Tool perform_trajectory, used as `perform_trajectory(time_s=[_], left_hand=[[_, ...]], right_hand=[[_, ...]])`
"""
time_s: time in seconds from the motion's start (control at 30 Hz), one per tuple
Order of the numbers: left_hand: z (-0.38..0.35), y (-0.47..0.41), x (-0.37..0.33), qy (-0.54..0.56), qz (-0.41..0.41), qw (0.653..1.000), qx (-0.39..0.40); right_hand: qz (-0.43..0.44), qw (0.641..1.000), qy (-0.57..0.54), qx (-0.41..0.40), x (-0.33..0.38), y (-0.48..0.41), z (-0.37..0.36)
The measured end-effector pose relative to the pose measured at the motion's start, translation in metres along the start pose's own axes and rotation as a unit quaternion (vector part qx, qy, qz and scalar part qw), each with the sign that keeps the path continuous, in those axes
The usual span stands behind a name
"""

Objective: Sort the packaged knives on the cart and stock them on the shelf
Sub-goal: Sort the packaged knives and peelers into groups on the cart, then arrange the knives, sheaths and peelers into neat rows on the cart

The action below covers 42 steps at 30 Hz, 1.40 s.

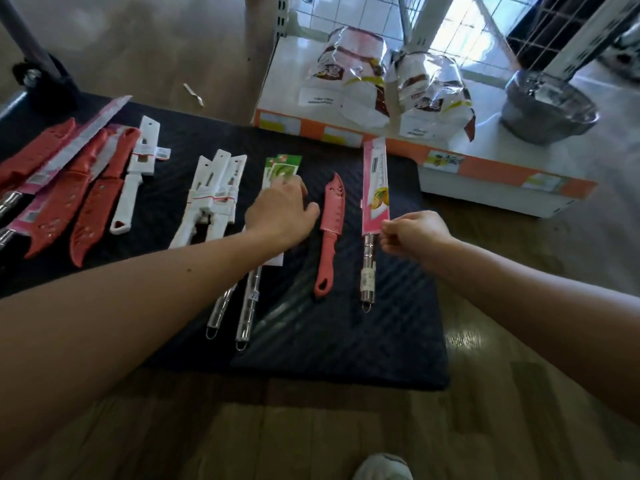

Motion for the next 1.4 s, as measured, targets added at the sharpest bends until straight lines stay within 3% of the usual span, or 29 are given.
perform_trajectory(time_s=[0.33,0.53,0.67,0.8,1.2,1.4], left_hand=[[-0.039,0.003,-0.03,-0.026,-0.035,0.998,0.04],[-0.045,0.006,-0.035,-0.036,-0.04,0.997,0.048],[-0.043,0.008,-0.033,-0.038,-0.042,0.997,0.044],[-0.037,0.009,-0.028,-0.032,-0.041,0.998,0.04],[0.016,0.017,0.019,-0.083,-0.088,0.993,-0.002],[0.061,0.014,0.088,-0.111,-0.039,0.992,-0.043]], right_hand=[[-0.037,0.997,0.062,0.003,-0.042,-0.033,0.03],[0.064,0.967,0.246,-0.026,-0.023,-0.043,0.038],[0.136,0.943,0.303,-0.027,-0.005,-0.034,0.03],[0.219,0.926,0.306,-0.035,0.014,-0.019,0.015],[0.268,0.909,0.318,0.033,0.058,0.02,-0.071],[0.329,0.89,0.314,0.026,0.095,0.054,-0.136]])
Point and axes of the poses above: each hand's wrist, its own y-axis away from the middle knuckle, its own z-axis out of the back of the hand, x = y × z, the point moved 9 cm from there along -y, towards the middle knuckle, and after that the axes turned 9 degrees about -x, right-handed, at the moved point
